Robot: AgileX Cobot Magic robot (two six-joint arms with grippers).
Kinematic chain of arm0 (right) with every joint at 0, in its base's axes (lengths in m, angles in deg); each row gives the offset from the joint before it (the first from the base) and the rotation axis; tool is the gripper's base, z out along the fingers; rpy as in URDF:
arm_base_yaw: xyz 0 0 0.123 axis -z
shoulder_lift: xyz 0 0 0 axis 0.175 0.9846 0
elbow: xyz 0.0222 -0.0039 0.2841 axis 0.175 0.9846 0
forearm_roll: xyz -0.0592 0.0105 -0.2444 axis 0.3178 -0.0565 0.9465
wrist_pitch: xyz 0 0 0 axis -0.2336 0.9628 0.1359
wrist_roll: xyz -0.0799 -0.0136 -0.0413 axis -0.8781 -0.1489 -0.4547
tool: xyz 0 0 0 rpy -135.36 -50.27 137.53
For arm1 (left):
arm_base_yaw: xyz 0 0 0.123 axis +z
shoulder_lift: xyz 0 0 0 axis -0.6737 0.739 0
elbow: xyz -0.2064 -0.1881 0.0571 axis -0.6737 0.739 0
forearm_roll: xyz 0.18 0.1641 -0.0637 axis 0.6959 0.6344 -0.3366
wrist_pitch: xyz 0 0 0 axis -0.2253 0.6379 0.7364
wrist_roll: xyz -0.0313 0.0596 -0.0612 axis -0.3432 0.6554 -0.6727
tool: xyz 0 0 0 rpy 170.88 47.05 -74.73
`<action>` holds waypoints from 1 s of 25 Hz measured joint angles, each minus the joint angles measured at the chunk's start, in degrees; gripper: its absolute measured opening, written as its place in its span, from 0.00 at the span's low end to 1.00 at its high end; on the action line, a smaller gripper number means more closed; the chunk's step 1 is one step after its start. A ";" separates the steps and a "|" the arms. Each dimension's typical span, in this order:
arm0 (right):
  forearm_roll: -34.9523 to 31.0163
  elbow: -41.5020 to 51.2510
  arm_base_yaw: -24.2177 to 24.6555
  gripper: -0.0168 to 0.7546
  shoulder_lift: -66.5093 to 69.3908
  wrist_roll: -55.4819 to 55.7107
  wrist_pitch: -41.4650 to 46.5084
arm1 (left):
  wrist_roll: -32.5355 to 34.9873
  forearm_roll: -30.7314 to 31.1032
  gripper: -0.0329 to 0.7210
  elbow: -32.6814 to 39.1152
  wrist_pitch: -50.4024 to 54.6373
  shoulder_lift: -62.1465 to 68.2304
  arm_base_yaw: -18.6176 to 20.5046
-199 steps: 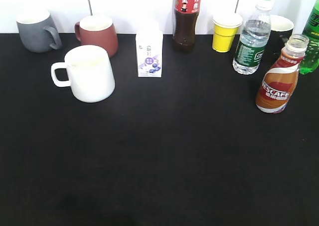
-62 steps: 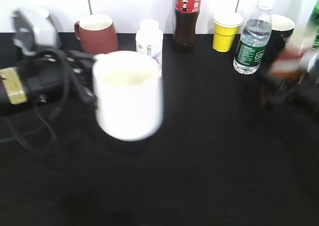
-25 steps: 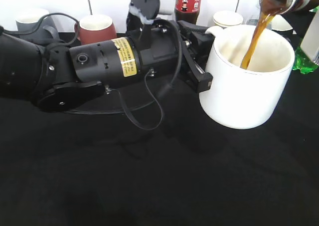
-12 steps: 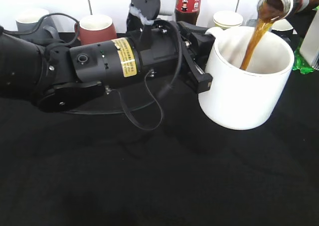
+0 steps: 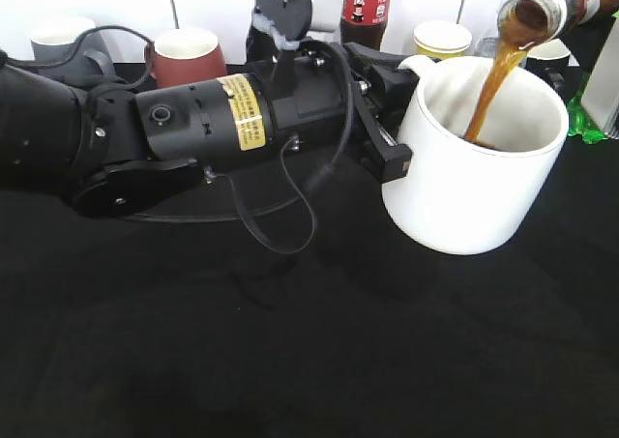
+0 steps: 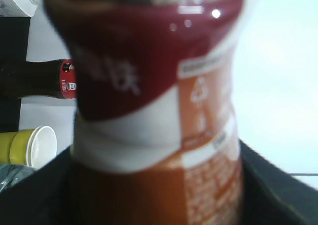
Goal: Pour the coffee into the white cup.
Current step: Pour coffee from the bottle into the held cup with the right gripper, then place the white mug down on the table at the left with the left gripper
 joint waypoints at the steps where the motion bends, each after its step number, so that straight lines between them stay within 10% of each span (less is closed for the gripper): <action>1: 0.00 0.00 0.00 0.69 0.00 0.00 0.00 | 0.00 0.00 0.14 0.00 0.00 0.00 0.00; 13: -2.18 0.00 0.00 0.69 0.00 27.97 -0.20 | 0.01 -5.34 0.14 0.00 0.00 0.00 1.29; 19: -2.24 0.00 0.00 0.69 0.00 66.09 2.18 | 0.06 -6.38 0.14 4.46 -2.36 -1.73 12.85; 25: -3.77 0.00 0.00 0.69 0.00 73.50 3.33 | 4.81 -7.04 0.14 17.92 -12.80 -2.84 27.97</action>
